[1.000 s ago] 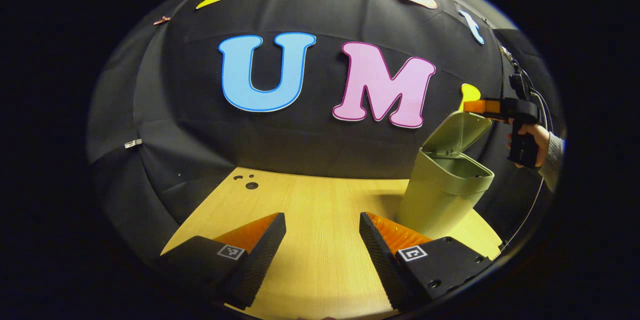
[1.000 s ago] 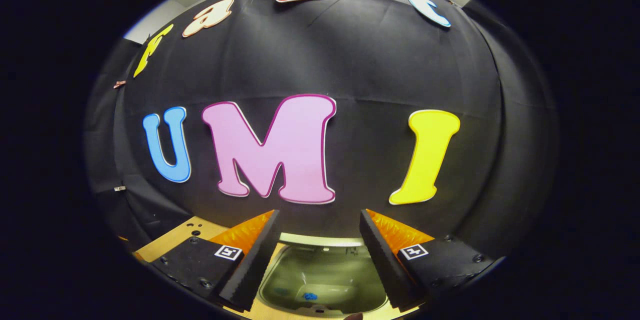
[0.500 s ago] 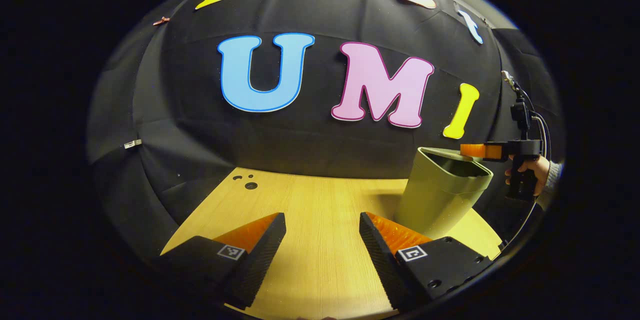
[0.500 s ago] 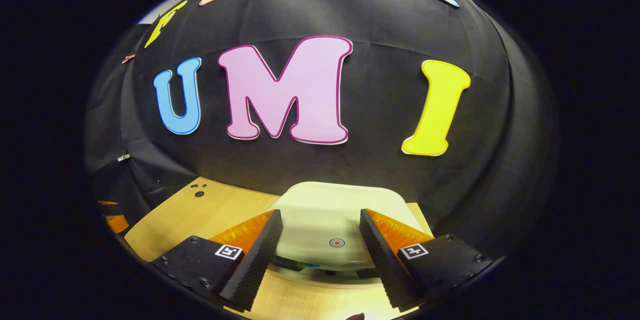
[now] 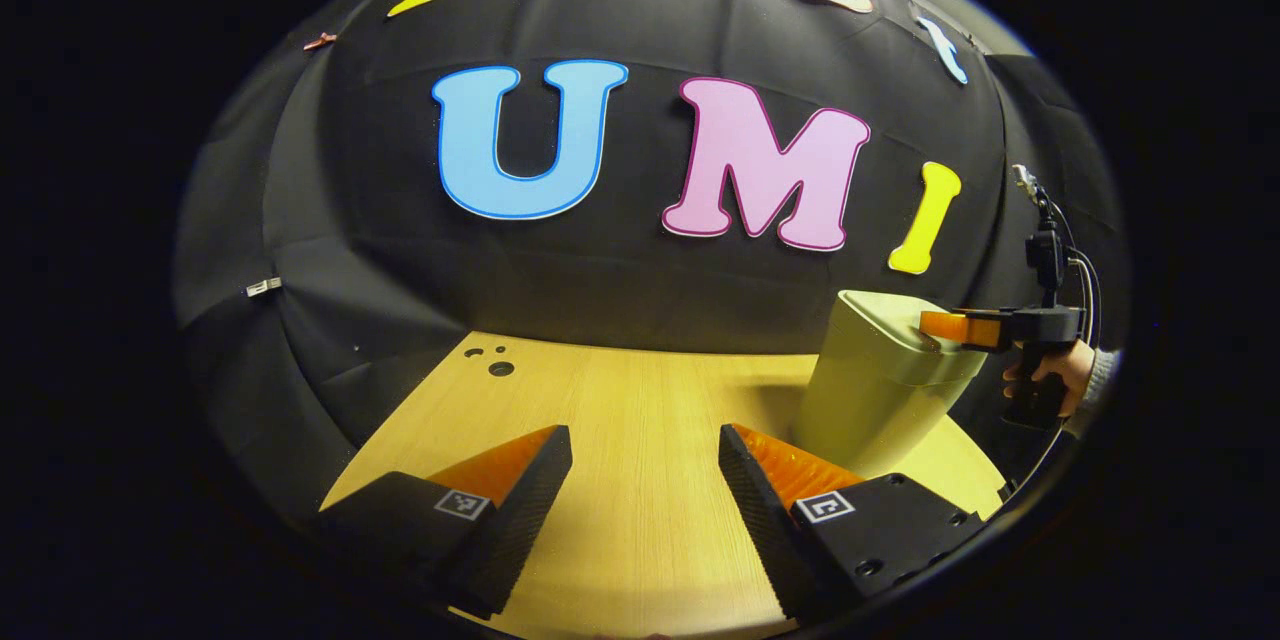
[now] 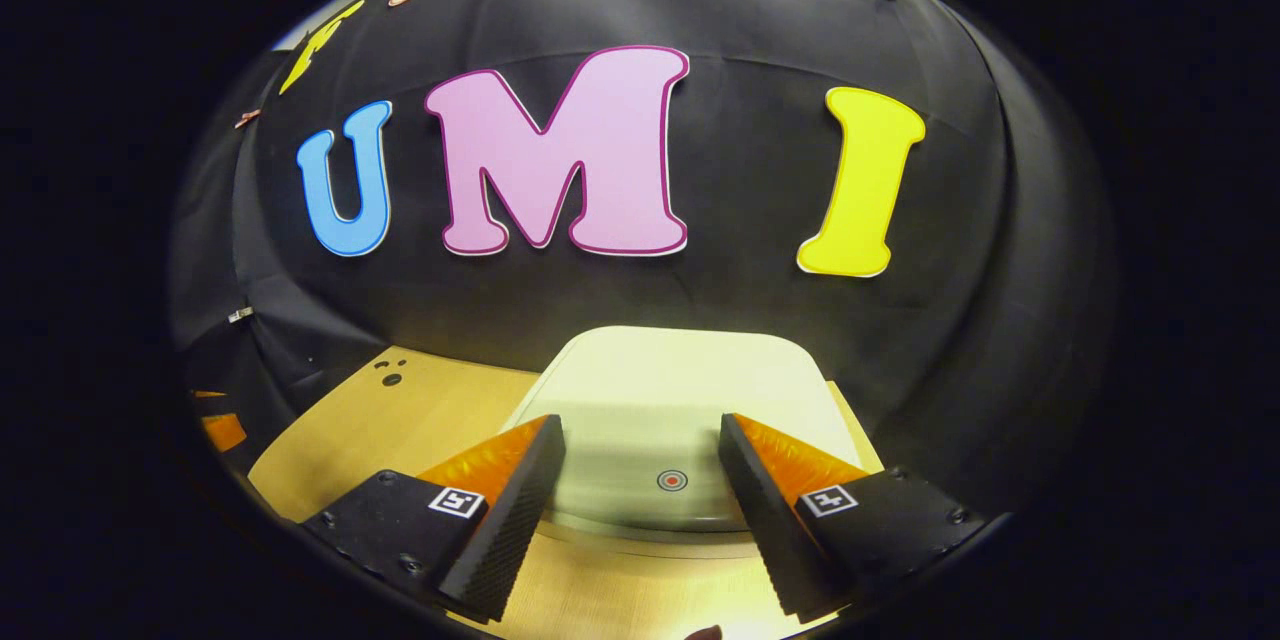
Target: Press the lid of the desktop garbage bin to open it, pick up the crumpled paper on the desktop and throw it into the bin, then pick up the pop can on the desktop and drop it into the bin, and finally close the garbage bin lid.
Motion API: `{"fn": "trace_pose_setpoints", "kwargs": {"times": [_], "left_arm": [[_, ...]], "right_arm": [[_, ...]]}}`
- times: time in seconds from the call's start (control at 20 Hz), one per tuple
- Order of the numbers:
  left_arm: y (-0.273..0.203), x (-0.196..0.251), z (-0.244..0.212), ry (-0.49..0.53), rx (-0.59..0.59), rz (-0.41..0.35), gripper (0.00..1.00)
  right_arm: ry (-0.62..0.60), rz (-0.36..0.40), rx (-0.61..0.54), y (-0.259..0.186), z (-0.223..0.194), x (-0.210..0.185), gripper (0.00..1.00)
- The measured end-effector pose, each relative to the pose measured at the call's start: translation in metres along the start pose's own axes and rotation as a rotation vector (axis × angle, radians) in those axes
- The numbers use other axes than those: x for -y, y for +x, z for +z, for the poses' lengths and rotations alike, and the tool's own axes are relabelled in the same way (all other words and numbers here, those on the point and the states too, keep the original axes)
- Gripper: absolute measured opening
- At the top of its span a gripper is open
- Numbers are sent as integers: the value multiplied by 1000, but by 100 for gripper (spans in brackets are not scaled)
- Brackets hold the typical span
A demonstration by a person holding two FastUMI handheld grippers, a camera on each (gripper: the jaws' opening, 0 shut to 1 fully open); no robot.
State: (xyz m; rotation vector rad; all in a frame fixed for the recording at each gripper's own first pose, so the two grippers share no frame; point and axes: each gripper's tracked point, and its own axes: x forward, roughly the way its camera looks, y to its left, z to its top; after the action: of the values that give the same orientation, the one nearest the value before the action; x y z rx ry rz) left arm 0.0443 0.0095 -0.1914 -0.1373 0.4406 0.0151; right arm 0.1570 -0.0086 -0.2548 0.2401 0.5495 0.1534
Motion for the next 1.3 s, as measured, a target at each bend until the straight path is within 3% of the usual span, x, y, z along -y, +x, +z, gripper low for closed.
{"fn": "trace_pose_setpoints", "kwargs": {"times": [0.2,0.5,0.9,1.3], "left_arm": [[3,3,1,6,-2,-6,95],[-3,4,10,13,24,-20,95],[-29,-2,23,28,66,-57,95],[-52,3,24,7,99,-123,95]], "right_arm": [[12,40,-18,-1,-11,1,100],[13,20,53,-3,3,-3,98],[-44,40,168,-88,29,-46,95],[-25,43,212,-163,8,-80,95]]}}
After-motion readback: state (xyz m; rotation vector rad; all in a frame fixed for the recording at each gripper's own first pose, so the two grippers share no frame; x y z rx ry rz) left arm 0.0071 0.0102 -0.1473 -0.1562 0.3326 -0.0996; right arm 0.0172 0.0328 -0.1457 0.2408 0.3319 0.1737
